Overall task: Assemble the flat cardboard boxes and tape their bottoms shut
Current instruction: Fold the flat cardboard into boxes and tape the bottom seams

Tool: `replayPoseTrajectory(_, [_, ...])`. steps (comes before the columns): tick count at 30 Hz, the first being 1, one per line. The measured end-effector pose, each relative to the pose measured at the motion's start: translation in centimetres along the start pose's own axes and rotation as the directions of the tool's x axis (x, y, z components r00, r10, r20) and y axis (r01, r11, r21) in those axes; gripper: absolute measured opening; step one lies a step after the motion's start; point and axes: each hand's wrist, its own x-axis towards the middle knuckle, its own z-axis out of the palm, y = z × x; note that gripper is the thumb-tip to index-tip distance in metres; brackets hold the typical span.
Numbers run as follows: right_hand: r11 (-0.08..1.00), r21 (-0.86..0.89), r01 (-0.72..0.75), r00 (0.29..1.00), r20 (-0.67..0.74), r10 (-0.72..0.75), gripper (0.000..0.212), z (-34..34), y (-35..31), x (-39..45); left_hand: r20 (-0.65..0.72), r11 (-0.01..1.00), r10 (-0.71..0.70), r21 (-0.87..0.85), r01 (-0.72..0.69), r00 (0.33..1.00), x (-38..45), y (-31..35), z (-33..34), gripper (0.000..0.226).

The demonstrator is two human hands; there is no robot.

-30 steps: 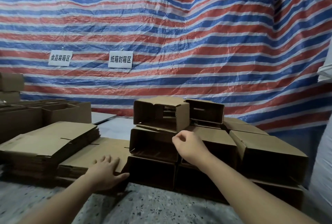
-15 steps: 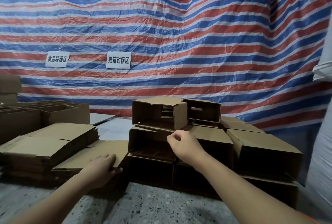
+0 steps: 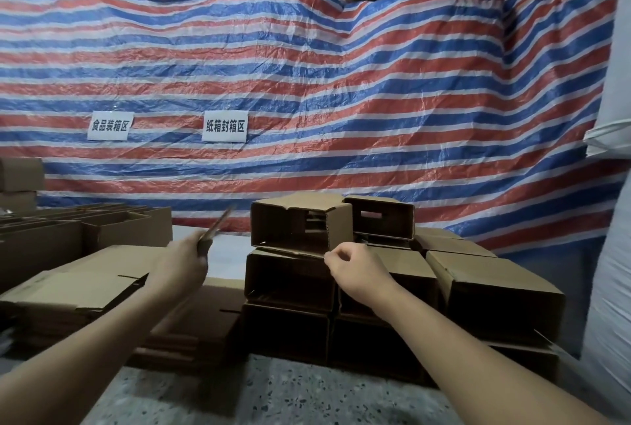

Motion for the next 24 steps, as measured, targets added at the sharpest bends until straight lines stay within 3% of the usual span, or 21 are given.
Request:
replayPoseTrajectory(3, [1.0, -0.003, 0.01, 1.0, -0.026, -0.01, 0.027, -1.0, -1.1, 0.4, -0.111, 0.998, 0.042, -0.047, -0.048, 0.993, 0.9, 3.8, -3.1, 0.025])
replayPoseTrajectory(10, [0.994, 0.042, 0.099, 0.985, -0.143, -0.093, 0.029, -5.3, -4.8, 1.4, -0.271, 0.918, 0.231, -0.256, -0.302, 0.934, 0.7, 13.2, -10.7, 0.013])
replayPoseTrajectory(15, [0.956, 0.229, 0.181, 0.944, -0.314, -0.104, 0.036, -10.9, -7.9, 1.9, -0.304, 0.848, 0.293, -0.356, -0.393, 0.906, -0.3, 17.7, -14.6, 0.019])
replayPoseTrajectory(19, [0.913, 0.36, 0.193, 0.916, -0.4, -0.036, 0.058, -14.8, -9.4, 1.5, -0.128, 0.728, 0.345, -0.589, -0.351, 0.93, -1.0, 19.0, -15.5, 0.017])
replayPoseTrajectory(22, [0.866, 0.461, 0.195, 0.906, -0.423, 0.021, 0.08, -17.2, -9.3, 0.7, 0.054, 0.596, 0.37, -0.779, -0.193, 0.927, -1.7, 19.5, -15.4, 0.018])
replayPoseTrajectory(24, [0.859, 0.469, 0.203, 0.899, -0.438, 0.026, 0.075, -18.6, -8.6, -0.2, 0.138, 0.508, 0.379, -0.858, -0.081, 0.915, -2.0, 19.7, -15.3, 0.033])
